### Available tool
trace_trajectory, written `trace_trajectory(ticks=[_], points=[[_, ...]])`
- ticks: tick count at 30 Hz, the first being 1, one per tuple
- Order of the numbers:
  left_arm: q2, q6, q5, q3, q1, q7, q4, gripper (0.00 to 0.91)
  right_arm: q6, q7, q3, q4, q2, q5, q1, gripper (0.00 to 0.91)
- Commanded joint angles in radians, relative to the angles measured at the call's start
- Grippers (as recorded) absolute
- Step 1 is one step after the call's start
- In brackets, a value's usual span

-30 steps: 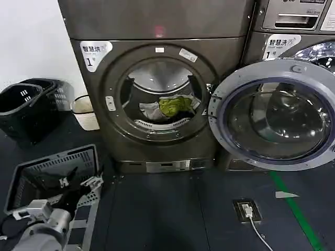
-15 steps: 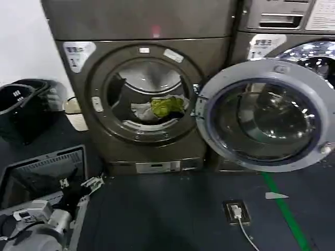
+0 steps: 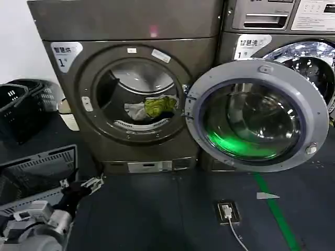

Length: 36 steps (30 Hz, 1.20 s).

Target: Grasp the clothes from the dryer.

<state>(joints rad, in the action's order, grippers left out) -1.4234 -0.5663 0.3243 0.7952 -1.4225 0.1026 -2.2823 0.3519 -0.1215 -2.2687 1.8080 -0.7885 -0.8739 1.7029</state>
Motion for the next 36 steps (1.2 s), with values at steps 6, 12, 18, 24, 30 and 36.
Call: trace_trajectory(ticks=[6,12,18,24,30,36], points=[[-0.001,0.000,-0.003,0.002,-0.003,0.002,-0.002,0.907,-0.004,0.004,0.021,0.007,-0.003,-0.001,-0.017,0.907],[-0.002,0.002,-0.003,0.006,-0.014,0.005,-0.015,0.907,-0.019,0.011,0.032,0.005,-0.001,-0.001,-0.023,0.907],[-0.007,0.004,-0.003,0.007,-0.015,0.005,-0.018,0.907,-0.038,0.005,0.031,0.006,0.000,-0.009,-0.021,0.907],[0.002,0.010,-0.003,0.008,-0.014,0.014,-0.018,0.907,-0.083,-0.002,0.029,0.005,-0.002,-0.011,-0.012,0.907],[0.006,0.009,-0.002,0.008,-0.007,0.015,-0.022,0.907,-0.095,-0.010,0.026,0.008,-0.003,-0.014,-0.004,0.907],[0.015,0.010,-0.001,0.010,-0.010,0.017,-0.019,0.907,-0.093,-0.018,0.026,0.025,-0.011,-0.020,0.002,0.907]])
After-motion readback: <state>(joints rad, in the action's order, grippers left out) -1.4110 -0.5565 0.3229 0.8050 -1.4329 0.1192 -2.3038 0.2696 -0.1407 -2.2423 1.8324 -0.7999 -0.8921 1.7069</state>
